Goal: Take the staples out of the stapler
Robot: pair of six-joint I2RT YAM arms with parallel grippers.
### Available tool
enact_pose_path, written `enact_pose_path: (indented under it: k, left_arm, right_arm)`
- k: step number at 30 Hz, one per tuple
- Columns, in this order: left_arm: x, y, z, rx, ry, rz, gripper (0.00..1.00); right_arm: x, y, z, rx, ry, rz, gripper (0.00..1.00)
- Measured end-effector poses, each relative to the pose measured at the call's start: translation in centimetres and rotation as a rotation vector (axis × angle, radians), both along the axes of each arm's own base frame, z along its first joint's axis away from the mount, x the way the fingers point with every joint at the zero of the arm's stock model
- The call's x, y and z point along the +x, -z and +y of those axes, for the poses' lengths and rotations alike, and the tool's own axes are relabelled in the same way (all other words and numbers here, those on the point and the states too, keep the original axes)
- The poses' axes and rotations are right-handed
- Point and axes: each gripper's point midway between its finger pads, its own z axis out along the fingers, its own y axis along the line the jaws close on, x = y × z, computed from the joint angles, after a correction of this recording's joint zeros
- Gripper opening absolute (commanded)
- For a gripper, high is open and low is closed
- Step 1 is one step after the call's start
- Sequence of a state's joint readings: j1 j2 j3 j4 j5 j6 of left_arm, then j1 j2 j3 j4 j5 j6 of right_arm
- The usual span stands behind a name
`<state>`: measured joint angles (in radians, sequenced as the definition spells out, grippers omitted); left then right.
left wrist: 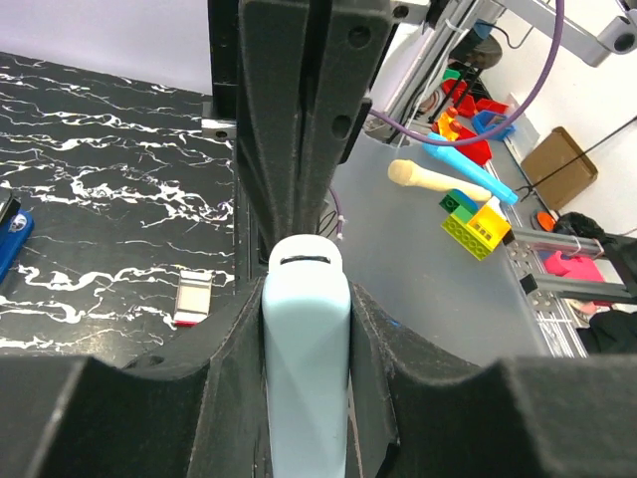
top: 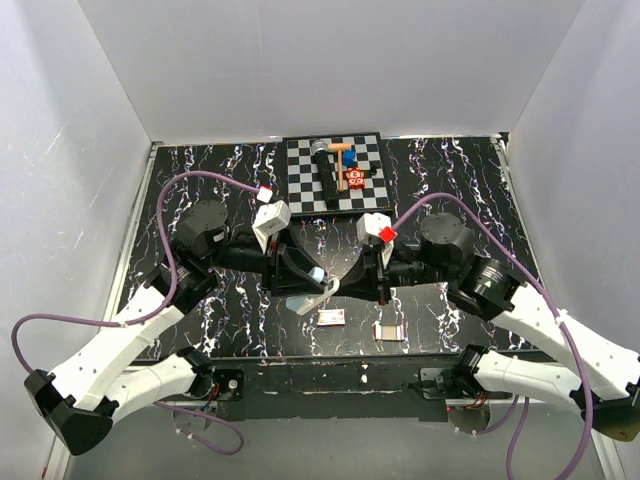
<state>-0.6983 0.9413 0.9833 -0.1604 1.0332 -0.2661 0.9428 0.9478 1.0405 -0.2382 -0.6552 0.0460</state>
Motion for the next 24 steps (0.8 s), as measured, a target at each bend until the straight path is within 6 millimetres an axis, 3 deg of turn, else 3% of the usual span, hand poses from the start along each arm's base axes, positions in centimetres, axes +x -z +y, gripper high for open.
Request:
enact_pose_path:
  k: [7, 13, 17, 24]
  left_arm:
    - [2.1, -0.6, 0.0, 0.04, -0.147, -0.038, 0.0]
    - [7.0, 0.3, 0.8, 0.131, -0.426, -0.052, 0.0]
    - [11.3, 2.4, 2.0, 0.237, -0.652, -0.044, 0.0]
    - [18.3, 8.3, 4.7, 0.488, -1.001, -0.013, 0.0]
  right_arm:
    - [2.4, 1.0, -1.9, 0.005, 0.203, -0.077, 0.01]
    - [4.5, 2.5, -2.9, -0.036, 0.344, -0.087, 0.01]
    - [5.6, 4.2, -3.5, -0.079, 0.422, -0.069, 0.01]
    - [7.1, 6.8, -4.6, -0.149, 0.546, -0.014, 0.01]
